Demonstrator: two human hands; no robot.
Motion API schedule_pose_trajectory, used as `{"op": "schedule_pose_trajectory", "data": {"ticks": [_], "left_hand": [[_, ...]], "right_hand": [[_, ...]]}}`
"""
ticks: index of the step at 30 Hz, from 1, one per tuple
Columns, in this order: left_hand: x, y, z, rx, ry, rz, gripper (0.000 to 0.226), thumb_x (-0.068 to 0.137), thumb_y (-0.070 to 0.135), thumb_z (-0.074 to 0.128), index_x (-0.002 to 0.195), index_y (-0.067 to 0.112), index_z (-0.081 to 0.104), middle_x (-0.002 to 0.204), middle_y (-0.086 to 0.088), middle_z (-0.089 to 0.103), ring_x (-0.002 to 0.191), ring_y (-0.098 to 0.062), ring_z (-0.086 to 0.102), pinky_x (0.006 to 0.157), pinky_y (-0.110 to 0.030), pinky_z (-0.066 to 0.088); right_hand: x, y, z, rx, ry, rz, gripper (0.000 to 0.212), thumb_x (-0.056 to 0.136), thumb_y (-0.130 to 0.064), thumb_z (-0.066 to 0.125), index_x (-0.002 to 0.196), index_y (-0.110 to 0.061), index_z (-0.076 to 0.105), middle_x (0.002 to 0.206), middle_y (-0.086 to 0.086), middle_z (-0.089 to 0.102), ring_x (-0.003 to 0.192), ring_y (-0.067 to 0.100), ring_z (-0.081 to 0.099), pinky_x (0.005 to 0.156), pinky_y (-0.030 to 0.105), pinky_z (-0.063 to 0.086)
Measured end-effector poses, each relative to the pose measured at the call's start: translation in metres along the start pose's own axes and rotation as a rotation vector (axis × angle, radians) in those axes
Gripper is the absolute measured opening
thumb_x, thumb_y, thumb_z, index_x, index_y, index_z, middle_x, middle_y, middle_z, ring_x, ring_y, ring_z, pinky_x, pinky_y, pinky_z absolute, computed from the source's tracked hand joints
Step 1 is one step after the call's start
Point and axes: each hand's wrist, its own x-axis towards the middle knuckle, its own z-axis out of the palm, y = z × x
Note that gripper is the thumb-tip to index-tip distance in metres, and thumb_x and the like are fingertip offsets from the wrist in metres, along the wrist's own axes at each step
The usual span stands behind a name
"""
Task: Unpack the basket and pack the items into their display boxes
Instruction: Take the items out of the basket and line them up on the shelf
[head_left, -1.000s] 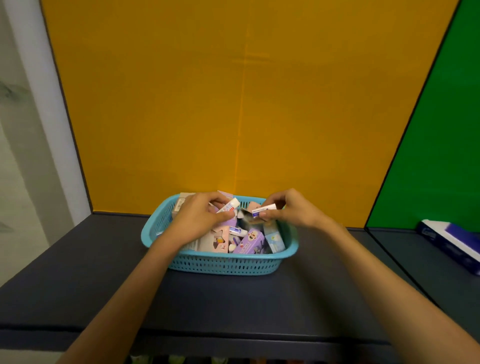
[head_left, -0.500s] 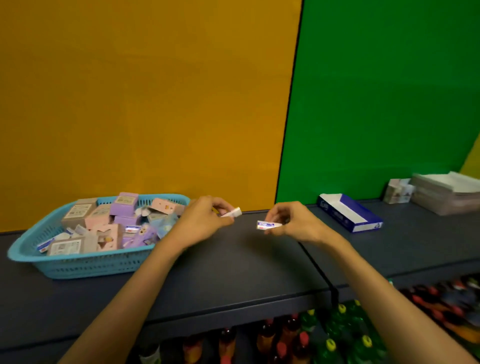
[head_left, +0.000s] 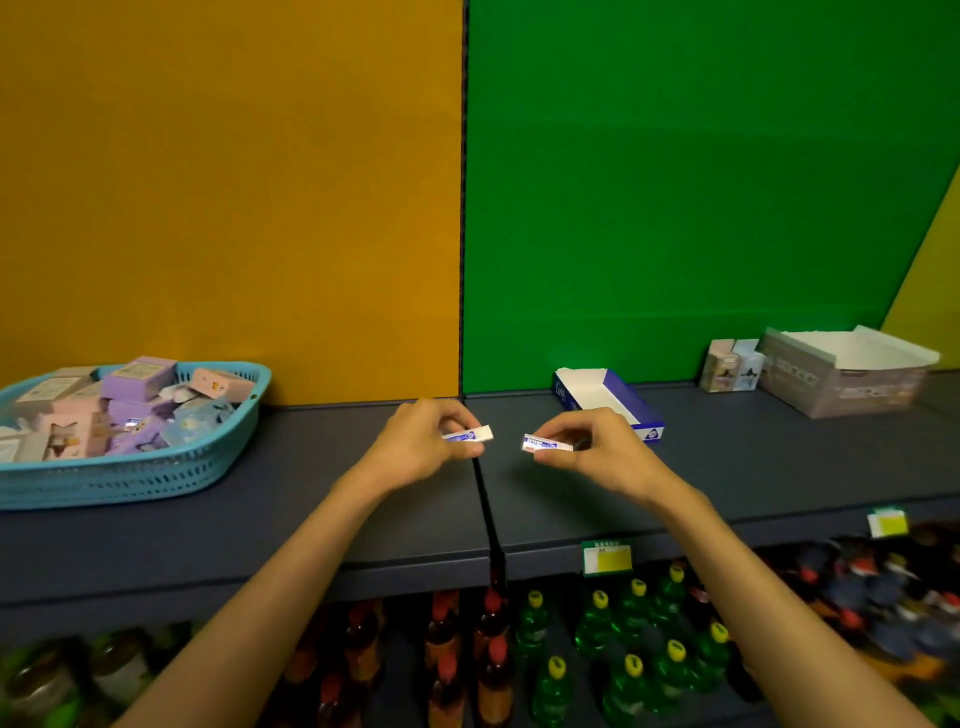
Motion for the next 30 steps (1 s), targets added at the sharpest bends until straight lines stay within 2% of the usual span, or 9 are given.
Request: {"op": "schedule_pose_trajectory", "data": {"ticks": [5, 9, 13, 16, 20, 23, 25, 30], "left_hand": [[0.025, 0.003, 0.020, 0.051, -0.003, -0.034, 0.024, 0.077, 0.022, 0.084, 0.095, 0.031, 0.071, 0.088, 0.014, 0.072, 0.080, 0.001, 0.065, 0.071, -0.023, 0.052], [0.059, -0.004, 0.036, 0.044, -0.019, -0.066, 0.028, 0.074, 0.020, 0.087, 0.097, 0.024, 0.073, 0.089, 0.010, 0.074, 0.079, -0.003, 0.066, 0.077, -0.029, 0.054], [0.093, -0.017, 0.049, 0.027, -0.024, -0.075, 0.031, 0.075, 0.021, 0.087, 0.103, 0.021, 0.074, 0.093, 0.006, 0.074, 0.075, -0.001, 0.062, 0.074, -0.025, 0.050], [0.120, -0.032, 0.058, 0.051, -0.013, -0.056, 0.028, 0.080, 0.023, 0.082, 0.107, 0.019, 0.075, 0.100, 0.005, 0.073, 0.081, 0.000, 0.060, 0.073, -0.022, 0.046], [0.152, -0.048, 0.068, 0.058, -0.017, -0.031, 0.024, 0.084, 0.022, 0.079, 0.107, 0.021, 0.074, 0.103, 0.006, 0.072, 0.094, -0.008, 0.063, 0.084, -0.029, 0.051], [0.174, -0.057, 0.074, 0.100, -0.008, -0.030, 0.023, 0.083, 0.020, 0.079, 0.105, 0.023, 0.074, 0.103, 0.005, 0.072, 0.095, -0.010, 0.063, 0.085, -0.030, 0.052], [0.188, -0.062, 0.079, 0.148, -0.007, -0.036, 0.022, 0.082, 0.023, 0.079, 0.104, 0.026, 0.074, 0.104, 0.006, 0.073, 0.095, -0.010, 0.064, 0.087, -0.036, 0.054], [0.214, -0.063, 0.092, 0.306, 0.009, -0.058, 0.023, 0.086, 0.030, 0.071, 0.108, 0.032, 0.073, 0.108, 0.008, 0.072, 0.099, -0.015, 0.063, 0.085, -0.039, 0.054]], "right_hand": [[0.017, 0.021, -0.010, -0.126, -0.018, -0.015, 0.016, 0.082, -0.026, 0.081, 0.097, -0.022, 0.078, 0.089, -0.010, 0.075, 0.083, 0.005, 0.068, 0.078, 0.030, 0.057], [0.040, 0.041, -0.018, -0.226, -0.047, -0.011, 0.015, 0.081, -0.029, 0.080, 0.096, -0.024, 0.077, 0.089, -0.010, 0.074, 0.082, 0.004, 0.066, 0.072, 0.027, 0.054], [0.070, 0.057, -0.024, -0.278, -0.069, 0.001, 0.017, 0.079, -0.030, 0.082, 0.093, -0.024, 0.076, 0.088, -0.008, 0.074, 0.083, 0.008, 0.067, 0.077, 0.030, 0.056], [0.098, 0.066, -0.026, -0.333, -0.125, 0.017, 0.016, 0.078, -0.026, 0.084, 0.092, -0.024, 0.076, 0.087, -0.009, 0.074, 0.082, 0.005, 0.066, 0.077, 0.026, 0.054], [0.132, 0.084, -0.027, -0.437, -0.143, 0.028, 0.014, 0.079, -0.026, 0.082, 0.092, -0.025, 0.076, 0.088, -0.009, 0.074, 0.083, 0.008, 0.065, 0.077, 0.029, 0.053], [0.152, 0.094, -0.026, -0.531, -0.120, 0.013, 0.014, 0.080, -0.029, 0.080, 0.093, -0.027, 0.075, 0.090, -0.008, 0.073, 0.084, 0.011, 0.063, 0.076, 0.030, 0.051], [0.164, 0.100, -0.025, -0.578, -0.115, 0.015, 0.014, 0.080, -0.029, 0.080, 0.093, -0.028, 0.075, 0.093, -0.006, 0.073, 0.086, 0.015, 0.064, 0.077, 0.031, 0.052], [0.189, 0.116, -0.022, -0.622, -0.117, 0.005, 0.015, 0.080, -0.020, 0.075, 0.093, -0.026, 0.075, 0.093, -0.003, 0.071, 0.088, 0.020, 0.064, 0.074, 0.031, 0.048]]}}
